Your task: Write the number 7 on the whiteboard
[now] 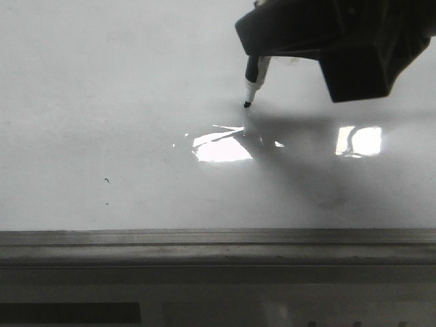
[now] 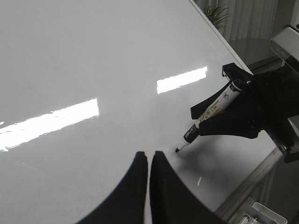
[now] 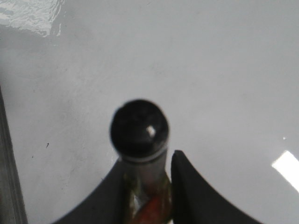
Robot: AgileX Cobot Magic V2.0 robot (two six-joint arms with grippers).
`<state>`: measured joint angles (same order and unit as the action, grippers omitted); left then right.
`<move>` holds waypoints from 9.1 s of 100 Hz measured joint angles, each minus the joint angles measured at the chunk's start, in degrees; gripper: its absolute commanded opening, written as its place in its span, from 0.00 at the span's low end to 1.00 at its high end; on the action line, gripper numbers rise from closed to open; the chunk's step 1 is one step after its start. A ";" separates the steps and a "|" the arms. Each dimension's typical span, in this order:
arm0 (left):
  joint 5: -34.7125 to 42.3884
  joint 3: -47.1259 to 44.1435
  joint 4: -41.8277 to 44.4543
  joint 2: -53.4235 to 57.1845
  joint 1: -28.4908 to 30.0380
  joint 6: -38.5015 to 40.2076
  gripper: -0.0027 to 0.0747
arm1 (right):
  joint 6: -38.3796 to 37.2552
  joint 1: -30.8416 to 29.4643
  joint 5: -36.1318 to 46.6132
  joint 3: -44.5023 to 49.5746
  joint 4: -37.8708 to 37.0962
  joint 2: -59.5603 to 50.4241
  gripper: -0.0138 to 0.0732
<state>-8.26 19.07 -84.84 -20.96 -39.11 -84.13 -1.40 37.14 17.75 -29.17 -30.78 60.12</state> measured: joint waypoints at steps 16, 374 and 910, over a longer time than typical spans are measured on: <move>0.00 0.00 0.00 0.00 0.00 0.00 0.01 | 0.00 0.00 -0.51 0.00 0.22 0.00 0.11; -37.20 14.88 -5.82 -38.71 0.00 -22.57 0.47 | 0.14 28.99 -42.33 -15.19 19.91 -6.62 0.08; -21.03 10.59 -12.25 -39.21 -0.27 -5.23 0.01 | -0.39 31.01 -45.65 -15.73 17.18 -26.00 0.09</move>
<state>-29.29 29.65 -97.10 -60.18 -39.38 -89.36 -1.78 68.16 -27.89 -44.89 -13.61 34.13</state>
